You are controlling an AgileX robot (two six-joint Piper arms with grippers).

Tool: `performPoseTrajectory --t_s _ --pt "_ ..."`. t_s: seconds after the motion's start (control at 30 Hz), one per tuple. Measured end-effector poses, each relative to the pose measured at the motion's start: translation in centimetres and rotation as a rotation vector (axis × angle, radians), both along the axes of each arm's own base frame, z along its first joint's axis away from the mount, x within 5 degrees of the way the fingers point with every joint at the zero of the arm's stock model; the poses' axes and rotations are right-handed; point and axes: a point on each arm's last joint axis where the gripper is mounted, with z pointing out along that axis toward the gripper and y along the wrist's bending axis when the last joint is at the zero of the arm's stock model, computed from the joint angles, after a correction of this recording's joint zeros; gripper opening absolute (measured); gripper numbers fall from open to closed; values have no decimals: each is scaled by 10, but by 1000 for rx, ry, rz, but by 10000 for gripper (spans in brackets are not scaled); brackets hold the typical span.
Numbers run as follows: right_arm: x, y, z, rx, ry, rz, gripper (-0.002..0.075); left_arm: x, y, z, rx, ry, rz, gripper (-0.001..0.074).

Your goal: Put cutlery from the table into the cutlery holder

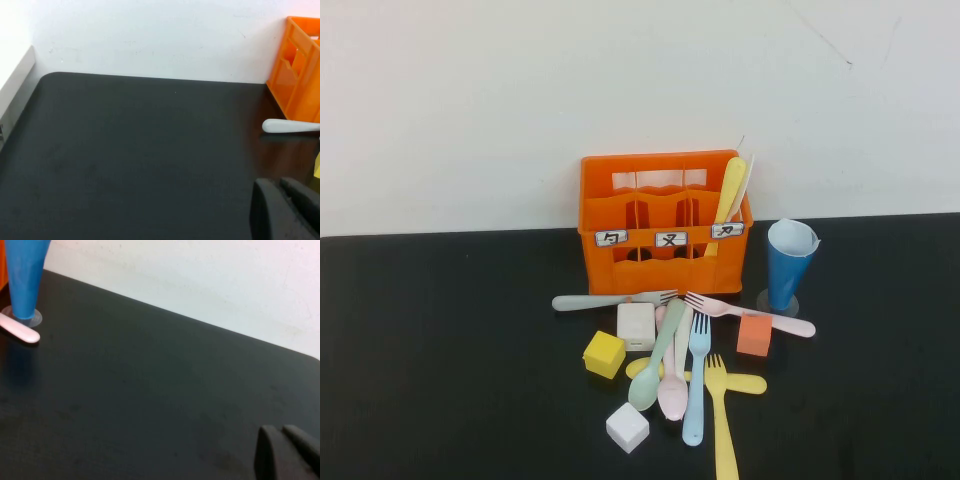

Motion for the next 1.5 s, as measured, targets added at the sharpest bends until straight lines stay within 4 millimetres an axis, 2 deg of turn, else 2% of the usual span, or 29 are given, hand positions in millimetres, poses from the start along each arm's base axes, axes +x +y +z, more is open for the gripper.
performPoseTrajectory --t_s 0.33,0.67,0.8,1.0,1.1,1.27,1.37,1.5 --pt "0 0 0 0 0 0 -3 0 0 0 -4 0 0 -1" --pt "0 0 0 0 0 0 -3 0 -5 1 -151 4 -11 -1" --pt "0 0 0 0 0 0 -3 0 -8 3 -309 -10 -18 -1" --pt "0 0 0 0 0 0 -3 2 -9 21 -851 -150 31 -1" --pt "0 0 0 0 0 0 -3 3 -6 25 -946 -188 57 -1" --pt "0 0 0 0 0 0 -3 3 -4 26 -987 -208 72 -1" --pt "0 0 0 0 0 0 -3 2 -9 28 -872 -181 19 -1" --pt "0 0 0 0 0 0 -3 -4 -20 61 -632 -143 -131 -1"
